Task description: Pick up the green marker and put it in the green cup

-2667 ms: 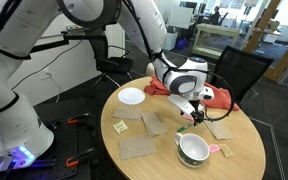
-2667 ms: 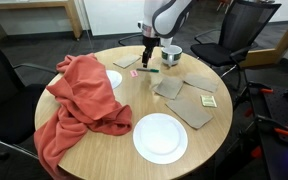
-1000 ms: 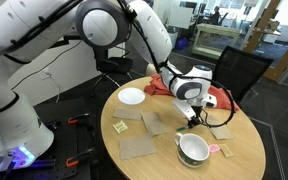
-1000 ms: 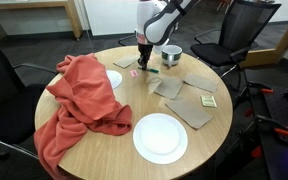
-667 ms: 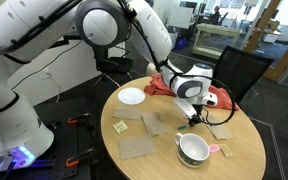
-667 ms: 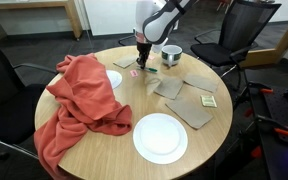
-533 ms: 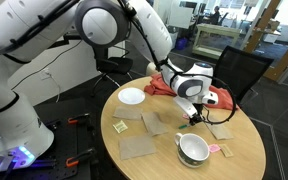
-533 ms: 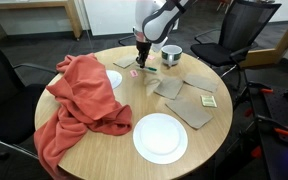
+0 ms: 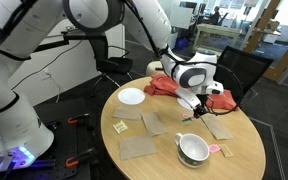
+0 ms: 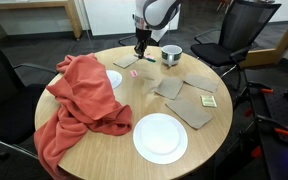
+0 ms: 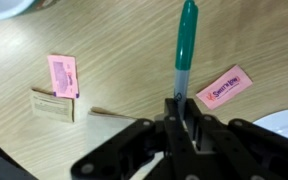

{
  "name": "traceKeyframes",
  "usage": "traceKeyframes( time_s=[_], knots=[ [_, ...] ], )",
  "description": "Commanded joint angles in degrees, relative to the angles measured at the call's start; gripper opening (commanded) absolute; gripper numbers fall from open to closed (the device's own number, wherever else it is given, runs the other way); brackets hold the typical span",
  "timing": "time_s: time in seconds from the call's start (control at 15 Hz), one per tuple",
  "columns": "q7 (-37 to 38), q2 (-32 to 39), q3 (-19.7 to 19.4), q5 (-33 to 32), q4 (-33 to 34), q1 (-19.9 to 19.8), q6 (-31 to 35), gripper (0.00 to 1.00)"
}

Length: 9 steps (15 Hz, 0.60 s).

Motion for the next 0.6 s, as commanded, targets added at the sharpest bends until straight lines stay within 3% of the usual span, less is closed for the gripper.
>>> traceKeyframes(
  time_s=[0.0, 0.53],
  knots=[
    [1.34, -8.96, -0.81, -0.16, -8.97, 1.0, -0.94, 0.03],
    [-0.14, -25.01, -0.87, -1.13, -24.36, 0.77, 0.9, 0.03]
  ],
)
